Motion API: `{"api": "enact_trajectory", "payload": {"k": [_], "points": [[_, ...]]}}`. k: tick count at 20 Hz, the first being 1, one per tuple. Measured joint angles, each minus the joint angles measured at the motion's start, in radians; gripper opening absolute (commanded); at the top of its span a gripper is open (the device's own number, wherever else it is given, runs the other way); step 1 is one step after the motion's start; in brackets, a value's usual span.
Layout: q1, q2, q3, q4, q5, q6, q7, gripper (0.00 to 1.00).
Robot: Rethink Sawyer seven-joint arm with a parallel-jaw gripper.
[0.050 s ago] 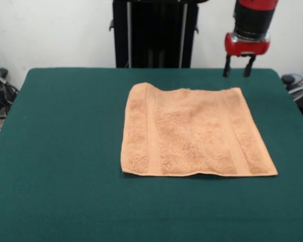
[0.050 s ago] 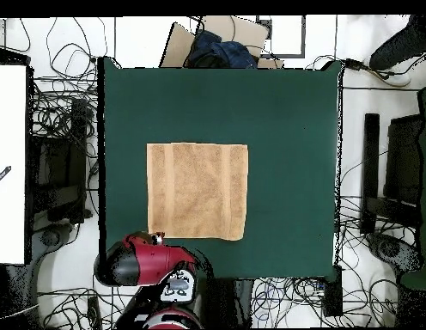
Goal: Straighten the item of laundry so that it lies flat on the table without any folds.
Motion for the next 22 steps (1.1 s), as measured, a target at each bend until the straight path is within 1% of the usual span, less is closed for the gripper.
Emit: {"api": "enact_trajectory", "payload": {"k": [6,11,14,16,22], "points": [[0.015,-0.016,0.0,0.006,0.025,-0.001,0.0,1.0],[0.023,-0.051,-0.001,0.051,0.032,-0.045,0.01,1.0],[0.022,-0.086,-0.004,0.084,0.032,-0.081,0.015,1.0],[0.02,-0.134,-0.017,0.109,0.032,-0.092,0.015,1.0],[0.002,-0.245,-0.043,0.123,0.031,-0.056,0.015,1.0]]}}
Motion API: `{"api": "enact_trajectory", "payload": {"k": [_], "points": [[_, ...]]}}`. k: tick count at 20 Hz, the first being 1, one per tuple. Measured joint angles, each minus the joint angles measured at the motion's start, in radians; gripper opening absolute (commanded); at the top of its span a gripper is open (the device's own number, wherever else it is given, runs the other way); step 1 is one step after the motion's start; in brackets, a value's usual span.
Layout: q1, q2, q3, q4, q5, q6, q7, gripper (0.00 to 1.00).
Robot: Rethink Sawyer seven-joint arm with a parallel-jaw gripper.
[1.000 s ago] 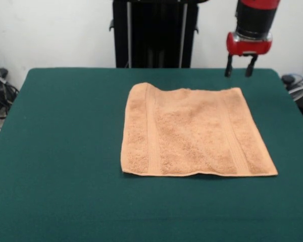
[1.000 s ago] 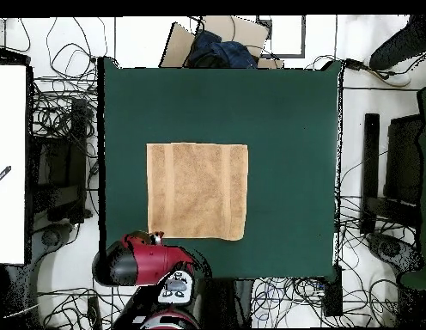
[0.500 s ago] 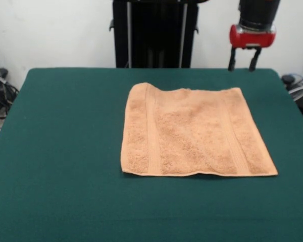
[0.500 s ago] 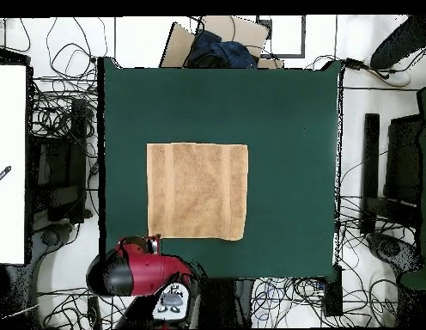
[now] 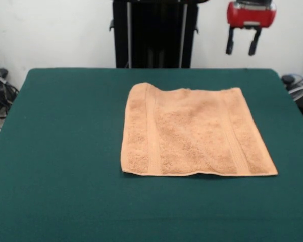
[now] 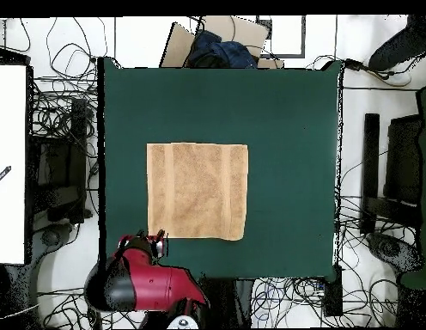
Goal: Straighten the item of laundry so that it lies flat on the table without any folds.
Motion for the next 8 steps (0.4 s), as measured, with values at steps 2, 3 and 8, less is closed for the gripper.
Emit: {"api": "enact_trajectory", "payload": {"k": [2,3,8], "points": [[-0.02,-0.052,-0.011,-0.002,0.0,0.045,0.0,1.0],[-0.024,-0.07,-0.017,-0.005,0.0,0.072,0.0,1.0],[-0.025,-0.12,-0.041,-0.024,-0.001,0.179,0.0,1.0]]}}
